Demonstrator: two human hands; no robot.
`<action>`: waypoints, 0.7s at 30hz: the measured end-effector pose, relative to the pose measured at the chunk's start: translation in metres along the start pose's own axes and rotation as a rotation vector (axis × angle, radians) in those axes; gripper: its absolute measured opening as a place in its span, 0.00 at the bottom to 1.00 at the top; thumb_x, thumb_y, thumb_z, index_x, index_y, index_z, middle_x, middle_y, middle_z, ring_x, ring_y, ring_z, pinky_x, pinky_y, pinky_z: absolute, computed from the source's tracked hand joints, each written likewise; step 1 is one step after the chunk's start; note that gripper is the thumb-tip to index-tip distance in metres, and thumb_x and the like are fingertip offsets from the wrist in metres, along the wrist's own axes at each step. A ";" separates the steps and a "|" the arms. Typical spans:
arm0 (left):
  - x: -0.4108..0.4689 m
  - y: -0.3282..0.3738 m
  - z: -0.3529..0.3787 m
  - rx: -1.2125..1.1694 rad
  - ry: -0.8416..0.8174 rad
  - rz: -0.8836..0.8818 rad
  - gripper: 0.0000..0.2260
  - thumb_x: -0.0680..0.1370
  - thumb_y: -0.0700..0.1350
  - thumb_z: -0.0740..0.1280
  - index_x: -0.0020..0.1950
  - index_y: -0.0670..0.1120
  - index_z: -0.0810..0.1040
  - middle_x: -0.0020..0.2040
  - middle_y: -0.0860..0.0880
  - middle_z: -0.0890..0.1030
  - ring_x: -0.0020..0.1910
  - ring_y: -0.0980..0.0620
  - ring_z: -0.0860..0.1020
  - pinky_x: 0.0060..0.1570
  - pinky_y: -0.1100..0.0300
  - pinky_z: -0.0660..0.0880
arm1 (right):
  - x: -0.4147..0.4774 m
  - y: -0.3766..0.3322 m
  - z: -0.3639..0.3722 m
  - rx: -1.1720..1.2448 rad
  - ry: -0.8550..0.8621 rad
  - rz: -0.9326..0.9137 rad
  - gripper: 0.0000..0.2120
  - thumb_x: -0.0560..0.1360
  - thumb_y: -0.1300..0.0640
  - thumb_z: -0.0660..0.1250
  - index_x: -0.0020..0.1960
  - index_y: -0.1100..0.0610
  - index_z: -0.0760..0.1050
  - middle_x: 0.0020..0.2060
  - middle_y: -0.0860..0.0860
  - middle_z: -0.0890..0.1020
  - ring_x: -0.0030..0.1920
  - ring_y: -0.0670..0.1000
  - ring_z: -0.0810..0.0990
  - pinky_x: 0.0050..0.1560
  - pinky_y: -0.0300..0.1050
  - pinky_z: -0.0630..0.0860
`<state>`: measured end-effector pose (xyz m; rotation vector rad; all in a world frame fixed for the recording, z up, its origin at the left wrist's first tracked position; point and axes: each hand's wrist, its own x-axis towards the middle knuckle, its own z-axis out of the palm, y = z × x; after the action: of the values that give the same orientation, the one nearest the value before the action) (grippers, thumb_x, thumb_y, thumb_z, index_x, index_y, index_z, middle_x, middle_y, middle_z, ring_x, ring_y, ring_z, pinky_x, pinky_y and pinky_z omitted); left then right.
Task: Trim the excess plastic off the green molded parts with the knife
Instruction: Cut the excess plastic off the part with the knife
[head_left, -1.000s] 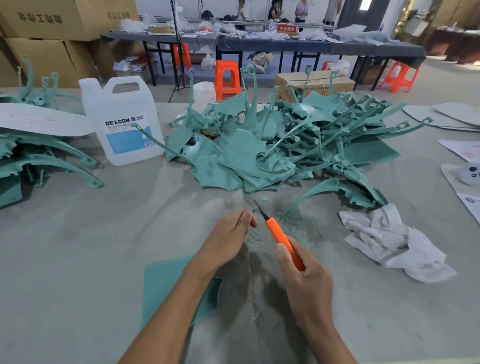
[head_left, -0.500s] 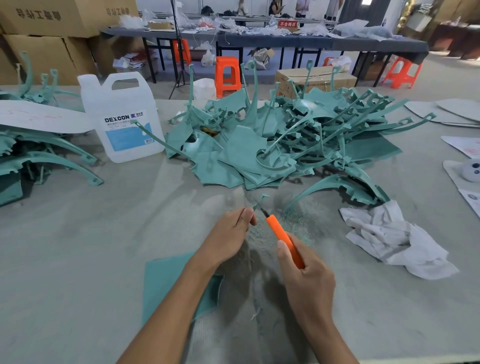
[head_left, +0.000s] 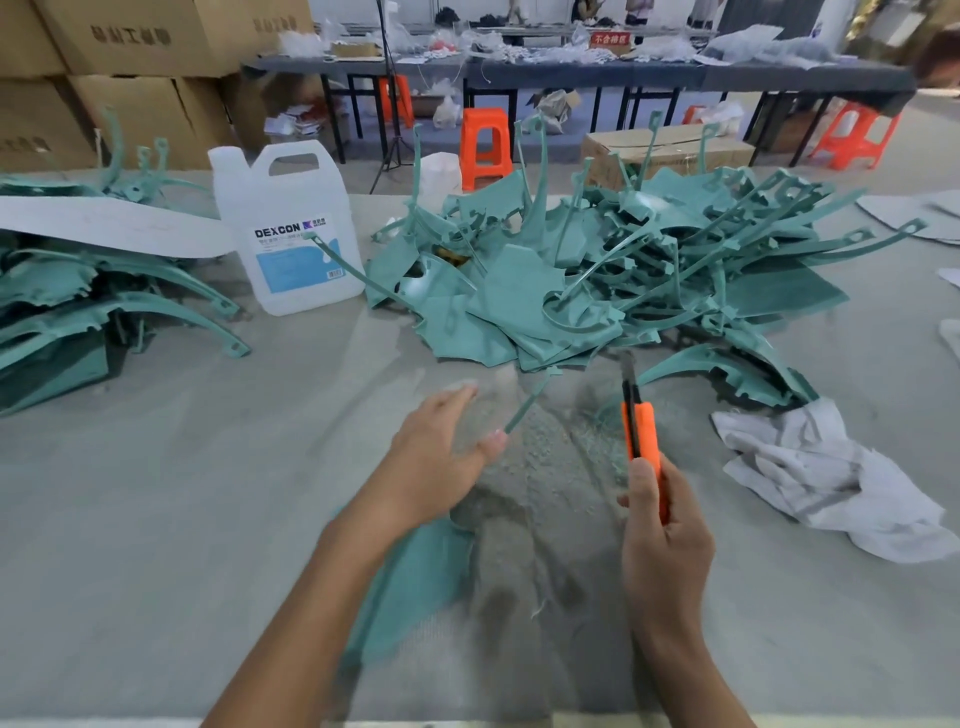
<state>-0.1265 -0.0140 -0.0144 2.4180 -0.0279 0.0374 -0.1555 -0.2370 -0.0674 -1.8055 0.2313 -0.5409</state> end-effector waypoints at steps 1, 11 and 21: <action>-0.015 -0.005 -0.003 0.109 -0.016 -0.055 0.35 0.76 0.68 0.62 0.79 0.54 0.60 0.78 0.51 0.62 0.77 0.50 0.60 0.76 0.51 0.58 | 0.000 0.000 0.001 -0.001 -0.011 0.002 0.13 0.78 0.32 0.57 0.53 0.34 0.76 0.37 0.46 0.81 0.34 0.47 0.79 0.37 0.53 0.77; -0.072 -0.029 0.019 0.327 -0.026 -0.153 0.47 0.58 0.82 0.60 0.69 0.57 0.60 0.66 0.57 0.65 0.68 0.53 0.62 0.67 0.50 0.62 | -0.016 -0.007 -0.008 -0.132 -0.147 -0.179 0.18 0.78 0.28 0.53 0.53 0.38 0.73 0.37 0.42 0.80 0.33 0.46 0.78 0.33 0.39 0.73; -0.054 -0.040 0.036 0.276 0.187 0.013 0.46 0.57 0.82 0.63 0.64 0.51 0.68 0.61 0.55 0.69 0.61 0.55 0.64 0.64 0.55 0.63 | 0.010 -0.025 -0.022 -0.843 -0.744 -0.458 0.19 0.80 0.32 0.50 0.57 0.43 0.70 0.42 0.46 0.82 0.46 0.51 0.82 0.42 0.50 0.74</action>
<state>-0.1788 -0.0069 -0.0699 2.6794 0.0504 0.2898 -0.1599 -0.2528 -0.0361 -2.7697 -0.5629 -0.0171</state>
